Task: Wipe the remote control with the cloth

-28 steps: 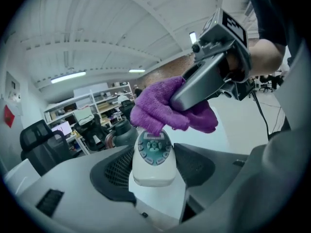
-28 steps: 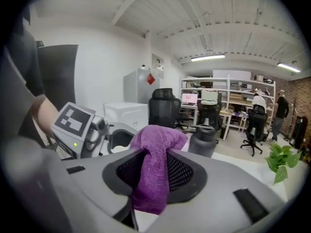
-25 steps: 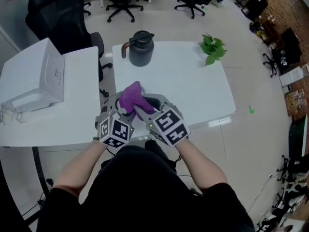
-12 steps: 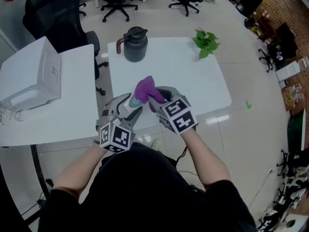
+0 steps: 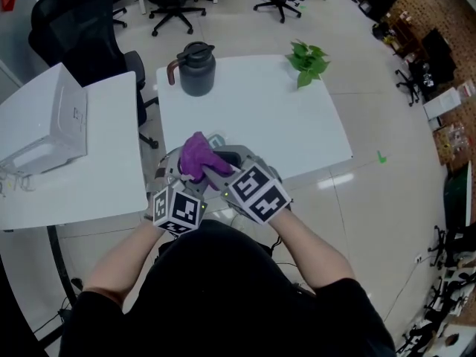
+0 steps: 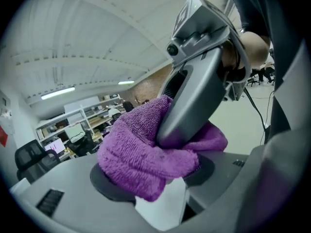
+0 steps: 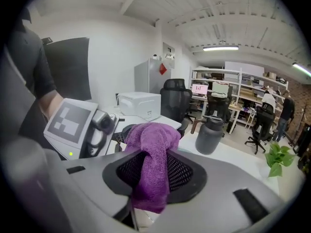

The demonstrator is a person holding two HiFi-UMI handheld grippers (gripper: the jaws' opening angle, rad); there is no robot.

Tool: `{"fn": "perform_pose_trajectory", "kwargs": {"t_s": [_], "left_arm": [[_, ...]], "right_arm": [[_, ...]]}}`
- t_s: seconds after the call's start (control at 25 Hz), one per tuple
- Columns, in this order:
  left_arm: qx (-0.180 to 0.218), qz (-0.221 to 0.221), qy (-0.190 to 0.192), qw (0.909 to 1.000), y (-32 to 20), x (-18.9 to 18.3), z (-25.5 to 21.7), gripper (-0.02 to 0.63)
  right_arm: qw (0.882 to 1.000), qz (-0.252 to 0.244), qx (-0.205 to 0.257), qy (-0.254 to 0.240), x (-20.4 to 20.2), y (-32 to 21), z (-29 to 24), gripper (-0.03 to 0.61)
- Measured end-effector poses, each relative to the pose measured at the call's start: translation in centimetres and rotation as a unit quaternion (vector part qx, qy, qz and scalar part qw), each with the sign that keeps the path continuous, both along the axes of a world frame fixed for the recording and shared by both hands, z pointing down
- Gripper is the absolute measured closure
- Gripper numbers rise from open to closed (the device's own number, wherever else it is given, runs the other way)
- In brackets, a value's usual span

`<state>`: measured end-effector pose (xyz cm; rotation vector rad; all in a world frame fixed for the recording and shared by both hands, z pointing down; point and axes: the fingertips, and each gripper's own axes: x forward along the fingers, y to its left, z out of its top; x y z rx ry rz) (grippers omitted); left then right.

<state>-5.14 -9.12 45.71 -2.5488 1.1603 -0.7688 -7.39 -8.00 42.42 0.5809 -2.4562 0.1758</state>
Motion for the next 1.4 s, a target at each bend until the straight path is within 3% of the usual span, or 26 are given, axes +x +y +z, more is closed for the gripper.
{"fn": "perform_pose_trajectory", "kwargs": {"t_s": [0.2,0.36,0.44,0.48,0.52,0.56,0.6,0.72,0.8,0.84,0.88,0.92,0.96,1.12,1.24,1.4], "left_arm": [[0.011,0.013,0.002,0.9998,0.8,0.9,-0.5,0.364],[0.001,0.008,0.019,0.9998,0.7,1.1,-0.6,0.364],[-0.035,-0.004,0.069,0.997,0.1,0.8,-0.7,0.364],[-0.067,-0.016,0.118,0.9906,-0.5,0.4,-0.9,0.364],[-0.109,-0.033,0.186,0.9758,-1.1,-0.2,-1.0,0.364],[-0.157,-0.053,0.269,0.9487,-1.9,-1.0,-1.1,0.364],[-0.203,-0.07,0.356,0.9094,-2.6,-1.8,-1.3,0.364],[-0.287,-0.083,0.568,0.7669,-4.2,-3.6,-2.7,0.364],[-0.312,-0.078,0.667,0.6727,-4.7,-4.4,-3.3,0.364],[-0.32,-0.072,0.703,0.6304,-4.9,-4.6,-3.6,0.364],[-0.325,-0.064,0.728,0.5997,-5.0,-4.6,-3.9,0.364],[-0.328,-0.056,0.742,0.5812,-5.0,-4.5,-4.1,0.364],[-0.332,-0.047,0.75,0.5701,-4.8,-4.3,-4.3,0.364],[-0.355,-0.018,0.76,0.5438,-3.9,-2.9,-4.6,0.365],[-0.375,0.002,0.756,0.5374,-2.8,-1.9,-4.7,0.365],[-0.392,0.028,0.745,0.5388,-1.6,-0.7,-5.0,0.365]], "right_arm": [[0.998,0.055,0.007,0.022,4.2,-3.5,0.7,0.451],[0.996,0.089,0.007,0.003,6.4,-5.6,-0.2,0.451],[0.994,0.103,0.024,-0.029,6.8,-6.0,-1.9,0.451],[0.992,0.113,0.037,-0.052,7.0,-6.1,-2.9,0.451],[0.988,0.125,0.049,-0.079,7.4,-6.3,-4.0,0.45],[0.983,0.138,0.059,-0.106,7.7,-6.3,-4.9,0.451],[0.978,0.15,0.062,-0.134,8.1,-6.3,-5.6,0.449],[0.964,0.166,0.039,-0.202,8.0,-5.5,-5.4,0.449],[0.963,0.155,0.021,-0.219,7.1,-4.3,-4.3,0.451],[0.964,0.144,0.015,-0.222,6.5,-3.7,-3.8,0.451],[0.966,0.133,0.01,-0.222,5.8,-3.2,-3.2,0.45],[0.968,0.121,0.007,-0.219,5.1,-2.7,-2.8,0.45],[0.97,0.111,0.004,-0.214,4.4,-2.3,-2.4,0.449],[0.975,0.099,0.005,-0.198,3.6,-2.3,-1.6,0.451],[0.973,0.117,0.02,-0.196,4.7,-3.5,-1.9,0.451],[0.966,0.154,0.043,-0.202,6.8,-6.0,-3.4,0.451]]}}
